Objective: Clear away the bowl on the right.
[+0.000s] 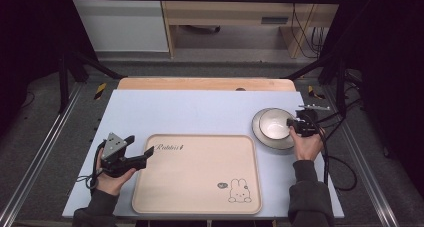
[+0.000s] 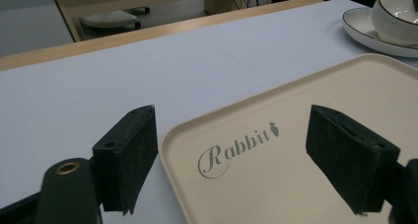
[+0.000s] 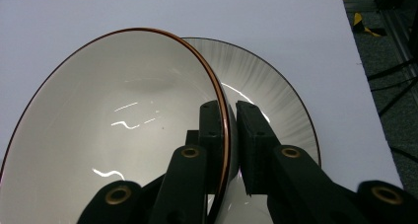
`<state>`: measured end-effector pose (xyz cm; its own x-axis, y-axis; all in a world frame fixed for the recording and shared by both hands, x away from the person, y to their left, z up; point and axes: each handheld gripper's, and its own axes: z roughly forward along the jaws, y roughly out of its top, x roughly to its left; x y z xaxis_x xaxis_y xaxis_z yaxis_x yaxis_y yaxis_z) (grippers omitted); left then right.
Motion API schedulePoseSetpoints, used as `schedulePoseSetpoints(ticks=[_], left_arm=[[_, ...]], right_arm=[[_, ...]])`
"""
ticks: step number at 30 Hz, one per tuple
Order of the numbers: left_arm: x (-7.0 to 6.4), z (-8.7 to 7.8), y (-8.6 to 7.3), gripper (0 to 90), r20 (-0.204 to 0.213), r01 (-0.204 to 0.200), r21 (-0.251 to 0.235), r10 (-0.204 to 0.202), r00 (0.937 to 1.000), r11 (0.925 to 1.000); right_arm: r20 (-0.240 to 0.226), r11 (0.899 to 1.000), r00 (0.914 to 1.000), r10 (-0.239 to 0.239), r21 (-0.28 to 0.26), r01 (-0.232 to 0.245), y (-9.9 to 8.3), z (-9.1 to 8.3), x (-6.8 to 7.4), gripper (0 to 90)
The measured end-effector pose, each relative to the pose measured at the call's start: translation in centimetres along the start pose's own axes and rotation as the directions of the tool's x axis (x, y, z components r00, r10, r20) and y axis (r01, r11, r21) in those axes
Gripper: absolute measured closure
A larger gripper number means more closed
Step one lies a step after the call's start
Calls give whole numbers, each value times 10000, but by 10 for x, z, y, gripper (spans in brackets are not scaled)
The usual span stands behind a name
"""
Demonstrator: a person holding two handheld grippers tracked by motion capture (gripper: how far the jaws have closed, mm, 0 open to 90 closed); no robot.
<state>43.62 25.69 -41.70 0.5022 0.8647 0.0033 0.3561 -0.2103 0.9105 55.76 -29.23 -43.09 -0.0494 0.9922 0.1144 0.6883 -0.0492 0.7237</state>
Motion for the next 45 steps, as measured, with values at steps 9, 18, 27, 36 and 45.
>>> schedulePoseSetpoints(ticks=[9,18,27,36,45], left_arm=[[0,-1,0,196,-2,20,-22,-20,10000,10000],[1,-1,1,195,-4,9,-30,-9,10000,10000],[1,-2,1,195,-15,15,-40,-15,10000,10000],[1,-2,1,195,-20,11,-49,-11,10000,10000],[1,-2,2,193,-34,34,-73,-34,10000,10000]], right_arm=[[-187,9998,9998,111,-171,-115,2,-7,-1,815],[-532,9989,9986,52,-457,-77,6,-17,3,815],[-749,9981,9972,-16,-622,-31,9,-27,8,815],[-1030,9964,9941,-350,-806,268,12,-36,18,815],[-1354,9950,9892,-564,-896,445,14,-42,27,815]])
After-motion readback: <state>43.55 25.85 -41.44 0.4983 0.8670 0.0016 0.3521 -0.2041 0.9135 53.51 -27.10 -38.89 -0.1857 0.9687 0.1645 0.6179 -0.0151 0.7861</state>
